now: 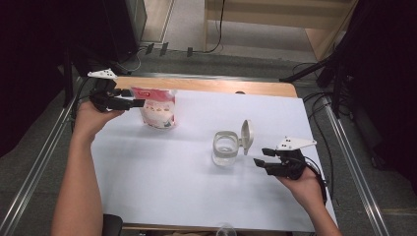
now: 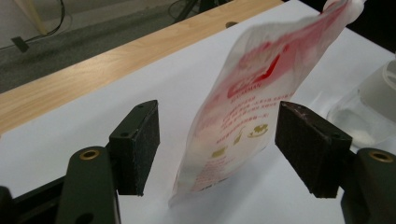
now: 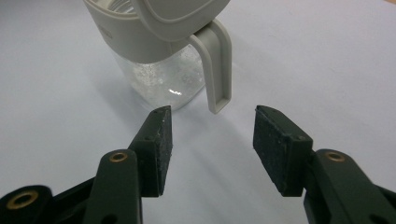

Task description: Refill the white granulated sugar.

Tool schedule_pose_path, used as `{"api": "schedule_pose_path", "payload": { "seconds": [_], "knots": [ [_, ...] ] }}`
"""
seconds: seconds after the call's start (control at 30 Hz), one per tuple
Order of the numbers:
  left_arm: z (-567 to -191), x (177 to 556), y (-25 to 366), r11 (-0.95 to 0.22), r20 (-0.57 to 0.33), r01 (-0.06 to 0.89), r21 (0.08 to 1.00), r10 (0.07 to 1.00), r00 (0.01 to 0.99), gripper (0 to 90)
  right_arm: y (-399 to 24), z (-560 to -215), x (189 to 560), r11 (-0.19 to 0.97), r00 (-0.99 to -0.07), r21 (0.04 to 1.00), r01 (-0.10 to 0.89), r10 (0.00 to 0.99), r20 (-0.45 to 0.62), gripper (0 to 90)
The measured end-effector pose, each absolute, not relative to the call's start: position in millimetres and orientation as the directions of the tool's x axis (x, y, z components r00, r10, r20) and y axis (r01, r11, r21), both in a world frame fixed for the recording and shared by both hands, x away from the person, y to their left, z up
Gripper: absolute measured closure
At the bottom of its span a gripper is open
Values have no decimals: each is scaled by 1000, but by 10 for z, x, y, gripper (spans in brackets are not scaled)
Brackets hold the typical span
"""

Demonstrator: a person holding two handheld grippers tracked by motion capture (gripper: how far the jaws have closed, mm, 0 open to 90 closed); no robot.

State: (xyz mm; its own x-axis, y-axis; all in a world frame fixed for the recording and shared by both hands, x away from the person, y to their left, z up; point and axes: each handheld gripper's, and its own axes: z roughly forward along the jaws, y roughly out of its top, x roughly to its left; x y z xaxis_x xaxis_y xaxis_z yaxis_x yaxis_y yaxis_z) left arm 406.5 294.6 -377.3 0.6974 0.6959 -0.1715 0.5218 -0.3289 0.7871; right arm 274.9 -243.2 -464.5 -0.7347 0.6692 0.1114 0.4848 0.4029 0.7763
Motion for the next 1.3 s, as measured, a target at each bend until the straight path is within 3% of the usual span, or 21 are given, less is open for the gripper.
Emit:
{"api": "schedule_pose_path", "payload": {
  "seconds": [0.27,0.6,1.3],
  "knots": [
    [-3825,4120,2791,-403,-152,511,759,654,741,395,-2430,-4663,2727,403,-731,773,490,673,113,478],
    [-3757,4045,2744,-437,-134,521,733,658,741,570,-2449,-4664,2734,402,-731,775,487,673,110,479],
    [-3735,3998,2548,-439,-218,583,684,639,738,888,-2384,-4666,2737,412,-751,779,472,650,112,488]
  ]
}}
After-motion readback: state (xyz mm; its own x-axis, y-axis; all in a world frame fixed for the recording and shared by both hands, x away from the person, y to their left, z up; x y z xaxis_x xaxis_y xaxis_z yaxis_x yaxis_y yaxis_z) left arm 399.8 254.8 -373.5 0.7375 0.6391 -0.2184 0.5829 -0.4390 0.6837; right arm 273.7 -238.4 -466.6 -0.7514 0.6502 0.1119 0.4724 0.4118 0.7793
